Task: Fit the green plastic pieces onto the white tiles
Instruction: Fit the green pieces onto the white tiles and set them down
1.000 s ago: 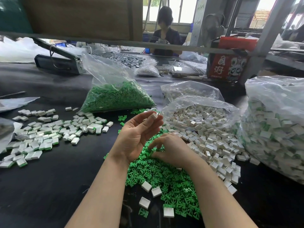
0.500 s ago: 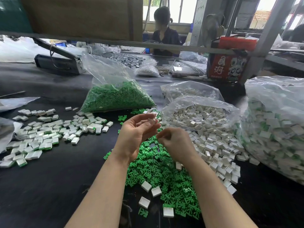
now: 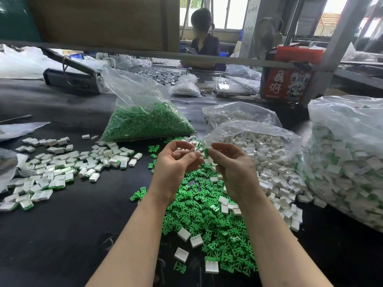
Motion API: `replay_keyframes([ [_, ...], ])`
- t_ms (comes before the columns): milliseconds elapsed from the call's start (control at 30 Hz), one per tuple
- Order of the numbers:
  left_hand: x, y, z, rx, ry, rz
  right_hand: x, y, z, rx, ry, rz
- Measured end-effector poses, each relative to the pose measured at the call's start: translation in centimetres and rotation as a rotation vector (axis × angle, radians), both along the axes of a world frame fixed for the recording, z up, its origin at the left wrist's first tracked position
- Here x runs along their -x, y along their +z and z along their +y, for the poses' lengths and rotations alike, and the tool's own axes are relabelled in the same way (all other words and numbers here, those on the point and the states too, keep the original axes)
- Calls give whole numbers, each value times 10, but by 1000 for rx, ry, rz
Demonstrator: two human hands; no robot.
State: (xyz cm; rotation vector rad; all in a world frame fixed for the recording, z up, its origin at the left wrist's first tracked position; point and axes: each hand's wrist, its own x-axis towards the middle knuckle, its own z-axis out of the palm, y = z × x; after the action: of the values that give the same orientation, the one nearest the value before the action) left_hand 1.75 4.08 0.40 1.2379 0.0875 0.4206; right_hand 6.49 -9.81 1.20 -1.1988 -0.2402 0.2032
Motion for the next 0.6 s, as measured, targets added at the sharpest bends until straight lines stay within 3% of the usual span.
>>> replay_keyframes([
  [433, -3, -5, -1, -82, 90, -28, 3, -3, 5, 170, -71, -338],
  [600, -4, -6, -2, -131, 89, -37, 3, -1, 4, 331, -119, -475],
])
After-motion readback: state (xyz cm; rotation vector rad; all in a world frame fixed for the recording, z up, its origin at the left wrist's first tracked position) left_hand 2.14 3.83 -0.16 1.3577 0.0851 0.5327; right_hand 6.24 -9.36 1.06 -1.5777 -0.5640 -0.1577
